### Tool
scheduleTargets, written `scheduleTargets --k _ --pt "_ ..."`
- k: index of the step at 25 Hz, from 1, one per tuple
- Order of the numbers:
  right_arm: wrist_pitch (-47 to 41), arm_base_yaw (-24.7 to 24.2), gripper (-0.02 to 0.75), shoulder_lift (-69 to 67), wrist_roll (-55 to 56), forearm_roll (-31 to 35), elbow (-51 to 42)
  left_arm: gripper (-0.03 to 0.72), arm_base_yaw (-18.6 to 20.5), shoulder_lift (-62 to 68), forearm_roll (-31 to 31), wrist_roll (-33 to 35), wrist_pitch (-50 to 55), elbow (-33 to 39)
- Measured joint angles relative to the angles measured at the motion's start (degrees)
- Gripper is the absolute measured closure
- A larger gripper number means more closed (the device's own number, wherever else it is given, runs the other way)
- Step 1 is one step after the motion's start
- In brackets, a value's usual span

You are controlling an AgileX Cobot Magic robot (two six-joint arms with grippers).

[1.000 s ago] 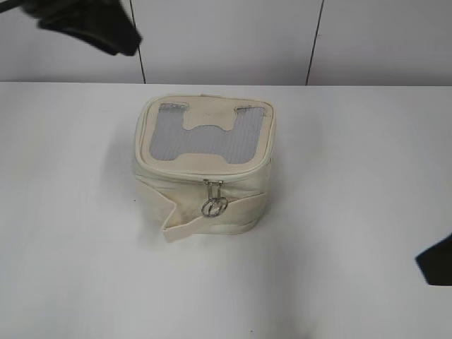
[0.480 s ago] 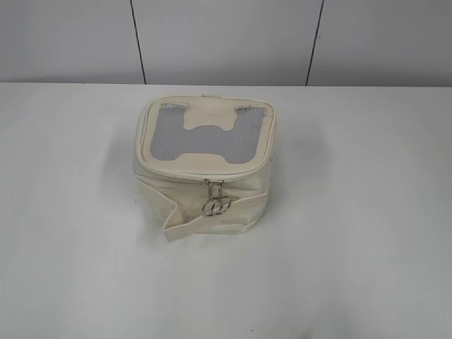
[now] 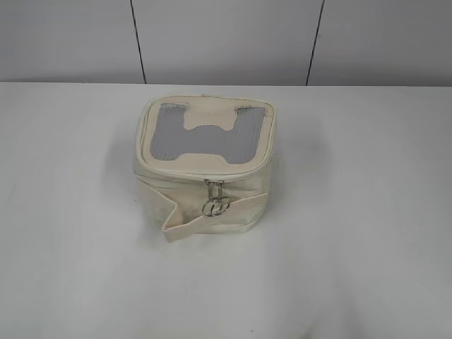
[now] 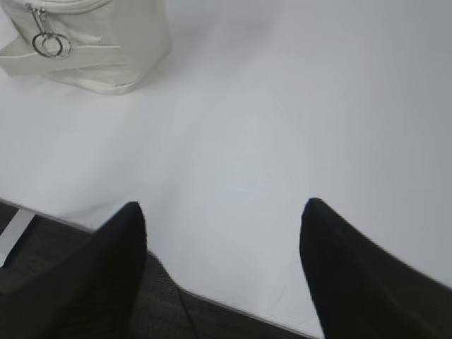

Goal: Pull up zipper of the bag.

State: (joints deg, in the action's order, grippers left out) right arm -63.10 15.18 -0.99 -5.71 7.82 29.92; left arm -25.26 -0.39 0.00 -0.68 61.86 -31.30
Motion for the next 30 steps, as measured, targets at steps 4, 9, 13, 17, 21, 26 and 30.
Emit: scheduleTargets --k 4,9,13,17,21,26,30 --pt "2.53 0.00 0.210 0.05 0.95 -1.70 -1.03 0.456 0.00 0.00 0.00 0.00 -1.01 0.46" --pt "2.80 0.00 0.238 0.05 1.34 -2.28 -1.03 0.456 0.00 0.00 0.00 -0.02 -1.18 0.46" --pt "2.82 0.00 0.244 0.05 1.51 -2.28 -1.03 0.456 0.00 0.00 0.00 -0.07 -1.18 0.46" --pt "2.86 -0.69 0.244 0.05 1.51 -2.22 -1.03 0.456 1.67 0.00 0.00 -0.07 -1.23 0.46" --pt "2.86 -7.20 0.253 0.05 1.51 -2.22 -1.03 0.456 11.52 0.00 0.00 -0.07 -1.23 0.46" --pt "2.90 -12.75 0.255 1.20 1.57 -2.17 -1.03 0.456 20.22 0.00 0.31 -0.07 -1.35 0.46" --pt "2.95 -13.05 0.255 1.44 1.57 -1.80 -1.03 0.456 20.10 0.00 0.00 -0.13 -1.55 0.46"
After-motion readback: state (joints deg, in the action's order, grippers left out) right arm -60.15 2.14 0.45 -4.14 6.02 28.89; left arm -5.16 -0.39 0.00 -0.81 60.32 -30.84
